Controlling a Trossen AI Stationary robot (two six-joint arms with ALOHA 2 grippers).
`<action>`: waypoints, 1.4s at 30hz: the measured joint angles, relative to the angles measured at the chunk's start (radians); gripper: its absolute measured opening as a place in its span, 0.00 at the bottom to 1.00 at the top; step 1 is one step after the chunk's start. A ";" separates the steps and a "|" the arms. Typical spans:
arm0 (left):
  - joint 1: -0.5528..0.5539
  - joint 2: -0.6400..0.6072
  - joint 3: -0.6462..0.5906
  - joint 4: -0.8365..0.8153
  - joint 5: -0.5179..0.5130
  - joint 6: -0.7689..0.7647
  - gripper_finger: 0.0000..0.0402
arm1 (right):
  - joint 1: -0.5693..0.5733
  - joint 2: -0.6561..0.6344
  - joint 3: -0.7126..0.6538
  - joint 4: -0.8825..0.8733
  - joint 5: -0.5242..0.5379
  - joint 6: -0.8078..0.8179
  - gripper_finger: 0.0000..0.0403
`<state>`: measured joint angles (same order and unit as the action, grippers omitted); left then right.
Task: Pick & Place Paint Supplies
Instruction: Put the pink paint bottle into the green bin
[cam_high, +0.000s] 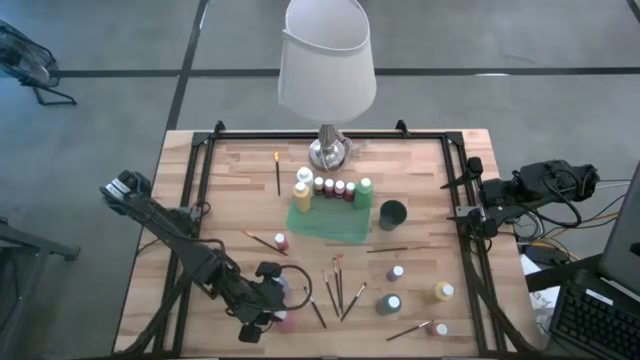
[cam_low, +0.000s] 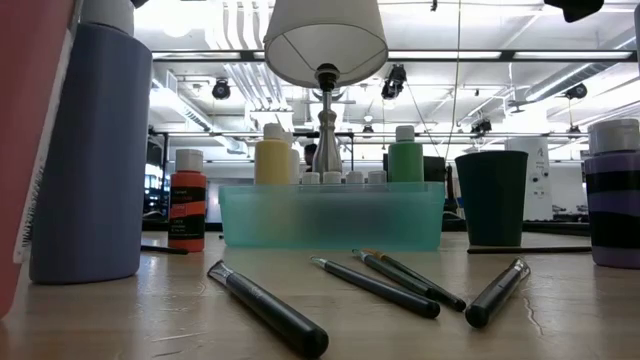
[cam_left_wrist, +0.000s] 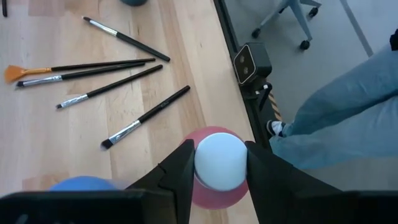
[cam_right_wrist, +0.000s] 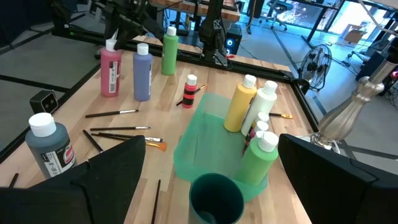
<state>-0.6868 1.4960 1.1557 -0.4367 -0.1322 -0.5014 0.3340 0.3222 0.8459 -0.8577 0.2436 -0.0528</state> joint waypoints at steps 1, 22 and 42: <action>0.000 0.000 0.000 0.001 0.000 0.000 0.31 | 0.000 0.000 0.000 0.000 0.000 0.000 0.90; 0.089 -0.003 0.418 -0.203 -0.412 -0.018 0.31 | 0.000 0.000 0.000 0.000 0.000 0.000 0.90; 0.380 -0.006 0.476 -0.546 -0.481 -0.059 0.31 | 0.000 0.000 0.000 0.000 0.000 0.000 0.90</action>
<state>-0.3070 1.4902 1.6321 -0.9826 -0.6127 -0.5601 0.3340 0.3222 0.8459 -0.8577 0.2438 -0.0528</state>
